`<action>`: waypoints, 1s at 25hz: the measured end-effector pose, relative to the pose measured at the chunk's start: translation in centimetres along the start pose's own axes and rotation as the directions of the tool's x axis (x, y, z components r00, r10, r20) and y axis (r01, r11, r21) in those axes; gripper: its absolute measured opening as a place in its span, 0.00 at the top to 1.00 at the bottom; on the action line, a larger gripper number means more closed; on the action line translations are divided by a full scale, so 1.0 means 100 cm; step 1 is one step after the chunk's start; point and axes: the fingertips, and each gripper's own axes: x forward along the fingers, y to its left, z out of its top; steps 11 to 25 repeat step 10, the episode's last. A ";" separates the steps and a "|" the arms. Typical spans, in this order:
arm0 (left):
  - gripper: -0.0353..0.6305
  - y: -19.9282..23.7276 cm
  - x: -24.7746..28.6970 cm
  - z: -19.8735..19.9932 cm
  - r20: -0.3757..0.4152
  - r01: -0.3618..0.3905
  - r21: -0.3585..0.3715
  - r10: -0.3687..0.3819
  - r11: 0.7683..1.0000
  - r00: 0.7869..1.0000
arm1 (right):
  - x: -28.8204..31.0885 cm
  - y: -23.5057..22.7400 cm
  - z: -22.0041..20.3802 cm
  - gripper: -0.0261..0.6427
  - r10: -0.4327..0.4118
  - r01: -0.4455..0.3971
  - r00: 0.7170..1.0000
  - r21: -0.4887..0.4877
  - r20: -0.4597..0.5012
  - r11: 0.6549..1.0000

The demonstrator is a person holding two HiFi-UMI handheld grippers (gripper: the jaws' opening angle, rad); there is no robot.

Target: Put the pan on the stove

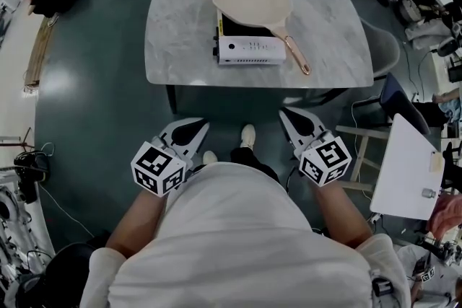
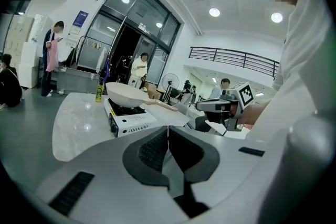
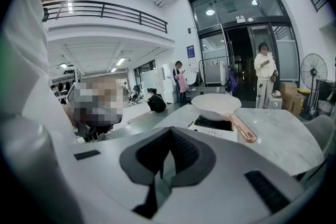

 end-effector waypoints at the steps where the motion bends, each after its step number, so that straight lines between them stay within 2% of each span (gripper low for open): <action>1: 0.92 0.000 -0.001 0.000 0.001 0.000 0.000 0.000 1.000 1.000 | 0.000 0.001 0.000 0.95 -0.001 0.001 1.000 0.000 0.001 1.000; 10: 0.92 -0.002 -0.014 -0.004 0.010 0.002 0.000 -0.002 1.000 1.000 | 0.001 0.016 -0.001 0.95 0.003 -0.003 1.000 -0.008 0.003 1.000; 25: 0.92 -0.002 -0.014 -0.004 0.010 0.002 0.000 -0.002 1.000 1.000 | 0.001 0.016 -0.001 0.95 0.003 -0.003 1.000 -0.008 0.003 1.000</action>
